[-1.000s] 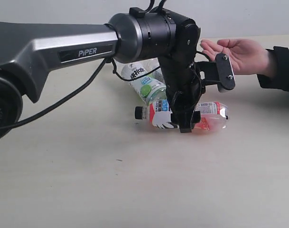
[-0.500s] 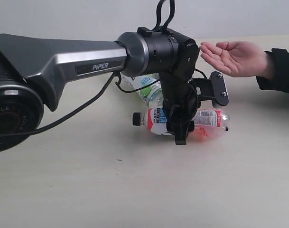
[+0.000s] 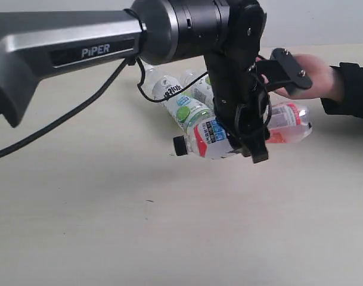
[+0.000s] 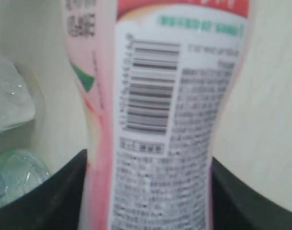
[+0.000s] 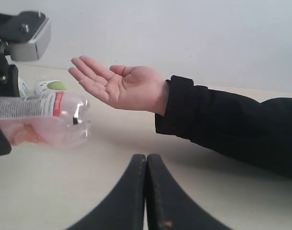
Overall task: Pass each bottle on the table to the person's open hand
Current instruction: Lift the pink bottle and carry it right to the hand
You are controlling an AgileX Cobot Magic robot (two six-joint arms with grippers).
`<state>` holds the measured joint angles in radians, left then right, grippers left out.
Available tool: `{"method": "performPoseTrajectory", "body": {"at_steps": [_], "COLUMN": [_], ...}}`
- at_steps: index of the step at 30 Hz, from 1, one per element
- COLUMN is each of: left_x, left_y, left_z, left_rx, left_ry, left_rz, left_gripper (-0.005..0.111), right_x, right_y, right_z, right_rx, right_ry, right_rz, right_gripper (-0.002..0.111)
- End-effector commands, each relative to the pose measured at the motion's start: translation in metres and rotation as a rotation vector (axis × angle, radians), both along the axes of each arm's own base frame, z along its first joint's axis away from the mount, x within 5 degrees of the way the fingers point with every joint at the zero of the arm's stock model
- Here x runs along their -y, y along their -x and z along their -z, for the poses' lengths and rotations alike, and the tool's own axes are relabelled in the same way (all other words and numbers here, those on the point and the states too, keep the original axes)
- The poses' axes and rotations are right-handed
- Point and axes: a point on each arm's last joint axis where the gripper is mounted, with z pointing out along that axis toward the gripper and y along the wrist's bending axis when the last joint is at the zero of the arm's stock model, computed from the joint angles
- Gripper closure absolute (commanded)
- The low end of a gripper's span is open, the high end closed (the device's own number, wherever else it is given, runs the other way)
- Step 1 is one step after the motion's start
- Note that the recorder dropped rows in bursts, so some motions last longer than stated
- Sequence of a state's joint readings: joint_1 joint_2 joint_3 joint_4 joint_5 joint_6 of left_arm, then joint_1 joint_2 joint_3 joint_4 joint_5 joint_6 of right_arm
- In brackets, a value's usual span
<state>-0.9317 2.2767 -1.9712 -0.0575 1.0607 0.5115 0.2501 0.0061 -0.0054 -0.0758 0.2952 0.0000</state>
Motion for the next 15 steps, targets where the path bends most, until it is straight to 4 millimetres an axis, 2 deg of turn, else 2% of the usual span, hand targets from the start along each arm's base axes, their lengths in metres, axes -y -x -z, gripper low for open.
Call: {"method": "performPoseTrajectory", "body": {"at_steps": [1,4,8,12,15], "left_x": [0.003,0.007,0.016,0.024,0.021], "left_y": [0.003,0.000,-0.002,-0.006,-0.022], "left_z": [-0.044,-0.063,-0.070,-0.080,-0.090], "left_rx": [0.001,-0.035,-0.211,-0.380,-0.597], "left_ry": [0.186,0.357,0.563,0.744,0.908], "left_rz": [-0.240,-0.479,-0.802,-0.928,-1.075], "left_gripper": [0.107,0.107,0.107,0.107,0.107], "right_x": [0.000,0.000,0.000,0.000,0.000], "right_y": [0.000,0.000,0.000,0.000,0.000], "right_z": [0.000,0.001,0.001,0.001,0.001], "right_rx": [0.013,0.012,0.012,0.012,0.012], "right_ry": [-0.002,-0.001,-0.001,-0.001,-0.001], "right_rz": [0.002,0.002,0.002,0.002,0.002], "right_gripper": [0.108,0.108,0.108,0.108,0.108]}}
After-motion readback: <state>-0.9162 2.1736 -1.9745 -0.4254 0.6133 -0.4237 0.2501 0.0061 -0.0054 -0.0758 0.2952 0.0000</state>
